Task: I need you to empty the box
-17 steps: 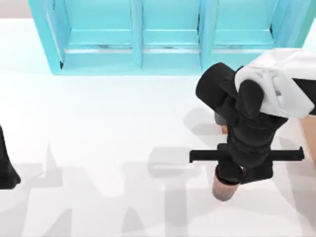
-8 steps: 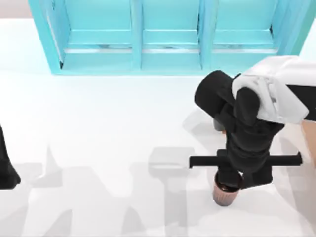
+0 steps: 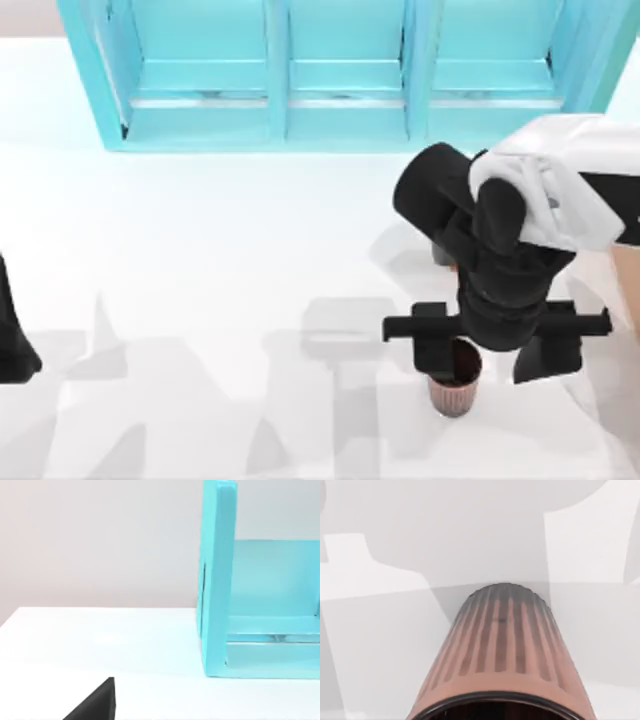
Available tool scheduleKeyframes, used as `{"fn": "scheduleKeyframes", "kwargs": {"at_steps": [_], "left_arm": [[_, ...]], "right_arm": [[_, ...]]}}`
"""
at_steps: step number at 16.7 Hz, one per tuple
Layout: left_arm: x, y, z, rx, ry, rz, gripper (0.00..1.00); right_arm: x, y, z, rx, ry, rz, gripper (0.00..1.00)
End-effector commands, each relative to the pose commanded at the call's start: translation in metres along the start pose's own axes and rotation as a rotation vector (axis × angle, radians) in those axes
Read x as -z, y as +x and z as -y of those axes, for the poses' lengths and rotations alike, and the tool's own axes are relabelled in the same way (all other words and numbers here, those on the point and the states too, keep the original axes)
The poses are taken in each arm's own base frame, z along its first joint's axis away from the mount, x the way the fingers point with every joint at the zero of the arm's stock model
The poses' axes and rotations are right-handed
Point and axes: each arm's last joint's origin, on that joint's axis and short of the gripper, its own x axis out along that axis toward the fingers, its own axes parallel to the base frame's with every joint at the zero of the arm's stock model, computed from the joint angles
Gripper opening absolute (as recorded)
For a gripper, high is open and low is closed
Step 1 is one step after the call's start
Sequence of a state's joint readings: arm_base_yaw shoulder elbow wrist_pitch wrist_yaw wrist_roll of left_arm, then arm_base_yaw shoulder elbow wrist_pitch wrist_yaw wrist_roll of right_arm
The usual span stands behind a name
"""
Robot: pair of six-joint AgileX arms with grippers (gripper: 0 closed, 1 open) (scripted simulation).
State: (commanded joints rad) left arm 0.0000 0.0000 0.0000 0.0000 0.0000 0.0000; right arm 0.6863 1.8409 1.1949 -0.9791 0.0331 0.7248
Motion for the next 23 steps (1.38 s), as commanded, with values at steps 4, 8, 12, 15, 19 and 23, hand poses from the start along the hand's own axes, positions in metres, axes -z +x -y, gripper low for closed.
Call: {"fn": "scheduleKeyframes", "kwargs": {"at_steps": [4, 8, 12, 15, 19, 23], "left_arm": [[0.0, 0.0, 0.0, 0.0, 0.0, 0.0, 1.0], [0.0, 0.0, 0.0, 0.0, 0.0, 0.0, 1.0], [0.0, 0.0, 0.0, 0.0, 0.0, 0.0, 1.0], [0.0, 0.0, 0.0, 0.0, 0.0, 0.0, 1.0], [0.0, 0.0, 0.0, 0.0, 0.0, 0.0, 1.0], [0.0, 0.0, 0.0, 0.0, 0.0, 0.0, 1.0]], "right_arm": [[0.0, 0.0, 0.0, 0.0, 0.0, 0.0, 1.0], [0.0, 0.0, 0.0, 0.0, 0.0, 0.0, 1.0], [-0.001, -0.004, -0.001, 0.0, 0.001, 0.002, 1.0], [-0.003, -0.031, -0.003, -0.003, -0.002, 0.006, 1.0], [0.0, -0.08, 0.003, 0.008, 0.0, -0.008, 1.0], [0.002, -0.1, 0.006, 0.0, 0.002, 0.0, 1.0]]}}
